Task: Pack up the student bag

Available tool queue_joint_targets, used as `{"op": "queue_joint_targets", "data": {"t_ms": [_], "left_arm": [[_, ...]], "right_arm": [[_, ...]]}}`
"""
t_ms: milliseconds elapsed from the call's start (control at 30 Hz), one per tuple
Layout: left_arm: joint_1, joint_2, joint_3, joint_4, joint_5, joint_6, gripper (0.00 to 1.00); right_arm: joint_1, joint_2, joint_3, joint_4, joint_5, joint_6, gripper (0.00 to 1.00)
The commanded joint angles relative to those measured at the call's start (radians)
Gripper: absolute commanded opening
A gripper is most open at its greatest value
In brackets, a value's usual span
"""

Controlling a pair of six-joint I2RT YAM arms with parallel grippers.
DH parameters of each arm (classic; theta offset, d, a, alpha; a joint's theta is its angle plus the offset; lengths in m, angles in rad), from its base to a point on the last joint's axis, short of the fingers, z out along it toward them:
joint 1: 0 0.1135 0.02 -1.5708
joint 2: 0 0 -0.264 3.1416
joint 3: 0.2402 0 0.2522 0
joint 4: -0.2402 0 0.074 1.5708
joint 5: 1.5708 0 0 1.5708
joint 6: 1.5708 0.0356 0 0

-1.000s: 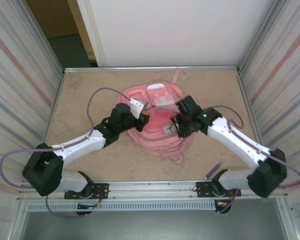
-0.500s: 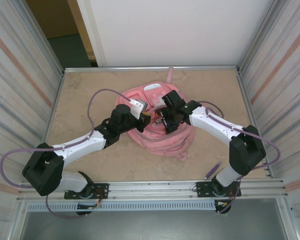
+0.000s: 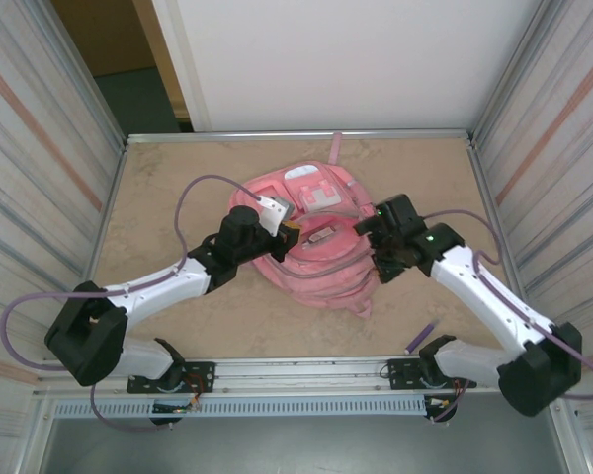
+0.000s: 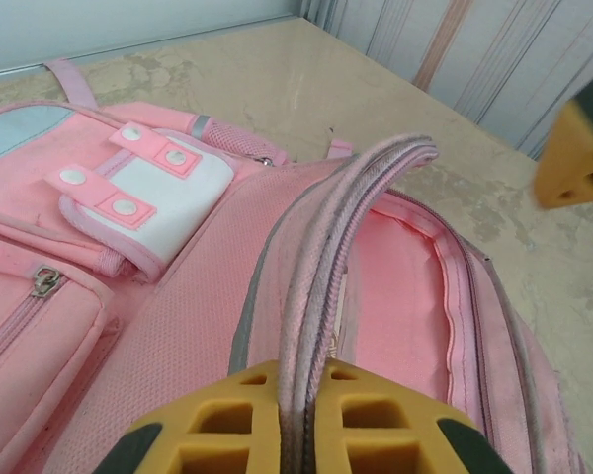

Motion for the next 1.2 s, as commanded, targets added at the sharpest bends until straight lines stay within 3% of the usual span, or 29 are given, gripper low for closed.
{"op": "queue_joint_targets", "data": {"t_ms": [0, 100, 200, 300, 400, 533, 667, 733, 867, 1000, 1167], "left_arm": [[-0.013, 0.027, -0.014, 0.124, -0.015, 0.048, 0.0], [-0.019, 0.037, -0.022, 0.169, -0.022, 0.055, 0.0], [-0.03, 0.047, 0.003, 0.136, -0.026, 0.086, 0.0], [-0.038, 0.05, 0.024, 0.091, -0.01, 0.112, 0.02], [-0.045, 0.037, 0.021, 0.075, -0.034, 0.108, 0.02], [-0.049, 0.038, 0.003, 0.095, -0.03, 0.105, 0.02], [-0.049, 0.035, 0.021, 0.064, -0.028, 0.117, 0.01], [-0.05, 0.029, 0.014, 0.075, -0.028, 0.121, 0.01], [-0.05, 0.026, 0.015, 0.078, -0.027, 0.124, 0.01], [-0.05, 0.034, 0.012, 0.088, -0.024, 0.123, 0.01], [-0.05, 0.028, 0.012, 0.075, -0.016, 0.118, 0.01]], "right_arm": [[-0.058, -0.092, -0.045, -0.277, 0.153, -0.029, 0.96], [-0.24, -0.164, -0.158, -0.282, 0.122, -0.175, 0.98], [-0.493, -0.179, -0.258, -0.33, 0.02, -0.277, 0.99], [-0.597, -0.182, -0.308, -0.368, -0.005, -0.281, 0.99], [-0.585, -0.187, -0.329, -0.393, 0.021, -0.25, 0.99], [-0.569, -0.146, -0.454, -0.259, -0.087, -0.249, 0.99], [-0.464, -0.142, -0.49, -0.211, -0.082, -0.164, 0.98], [-0.442, -0.163, -0.482, -0.218, -0.044, -0.149, 0.91], [-0.446, -0.163, -0.491, -0.221, -0.041, -0.143, 0.89], [-0.439, -0.138, -0.482, -0.191, -0.041, -0.151, 0.69], [-0.407, -0.126, -0.471, -0.187, -0.03, -0.137, 0.61]]}}
